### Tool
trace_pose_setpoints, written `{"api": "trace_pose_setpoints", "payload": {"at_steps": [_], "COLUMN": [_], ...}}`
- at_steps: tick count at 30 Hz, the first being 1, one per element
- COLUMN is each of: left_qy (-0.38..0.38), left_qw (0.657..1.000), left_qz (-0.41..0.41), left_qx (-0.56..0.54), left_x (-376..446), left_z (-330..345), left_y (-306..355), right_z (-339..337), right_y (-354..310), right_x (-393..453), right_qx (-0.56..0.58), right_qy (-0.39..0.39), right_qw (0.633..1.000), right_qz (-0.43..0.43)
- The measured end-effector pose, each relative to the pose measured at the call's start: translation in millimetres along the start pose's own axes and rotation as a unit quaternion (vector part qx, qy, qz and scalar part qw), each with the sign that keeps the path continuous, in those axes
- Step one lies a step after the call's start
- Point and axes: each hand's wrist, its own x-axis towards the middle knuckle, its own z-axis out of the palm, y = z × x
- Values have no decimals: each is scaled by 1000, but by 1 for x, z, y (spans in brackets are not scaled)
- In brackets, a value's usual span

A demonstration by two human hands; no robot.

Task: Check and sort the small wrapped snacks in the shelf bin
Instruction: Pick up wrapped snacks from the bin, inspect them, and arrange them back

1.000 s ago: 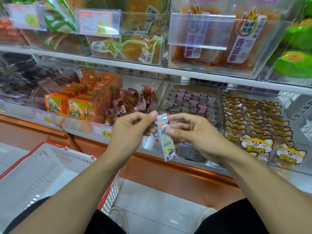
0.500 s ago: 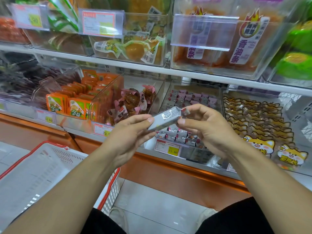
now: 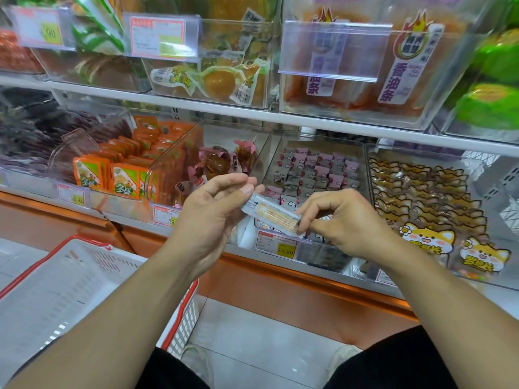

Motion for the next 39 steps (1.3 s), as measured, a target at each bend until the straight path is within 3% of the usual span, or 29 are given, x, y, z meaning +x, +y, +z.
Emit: {"api": "trace_pose_setpoints", "payload": {"at_steps": [6, 9, 12, 17, 21, 24, 26, 32, 39], "left_qy": [126, 95, 70, 58, 14, 9, 17, 16, 20], "left_qw": [982, 983, 985, 944, 860, 777, 744, 713, 687], "left_qz": [-46, -89, -103, -20, 54, 81, 94, 91, 123], "left_qx": [131, 131, 120, 325, 508, 625, 661, 695, 716], "left_x": [4, 5, 4, 3, 0, -2, -2, 1, 2], "left_z": [-1, 1, 6, 8, 9, 10, 11, 17, 17], "left_y": [-12, -18, -18, -27, -36, -40, -41, -39, -40], "right_z": [-4, 3, 10, 16, 21, 25, 28, 31, 24], "right_y": [-2, -3, -2, 9, 11, 15, 18, 26, 24], "right_x": [1, 4, 12, 31, 44, 53, 57, 67, 73], "right_qx": [82, 175, 303, 171, 94, 65, 50, -32, -63], "right_qy": [8, 34, 125, 277, 330, 327, 323, 225, 205], "right_qw": [996, 983, 945, 945, 939, 943, 945, 973, 976], "right_qz": [-30, -38, 2, 34, 4, 16, 18, 28, 23]}}
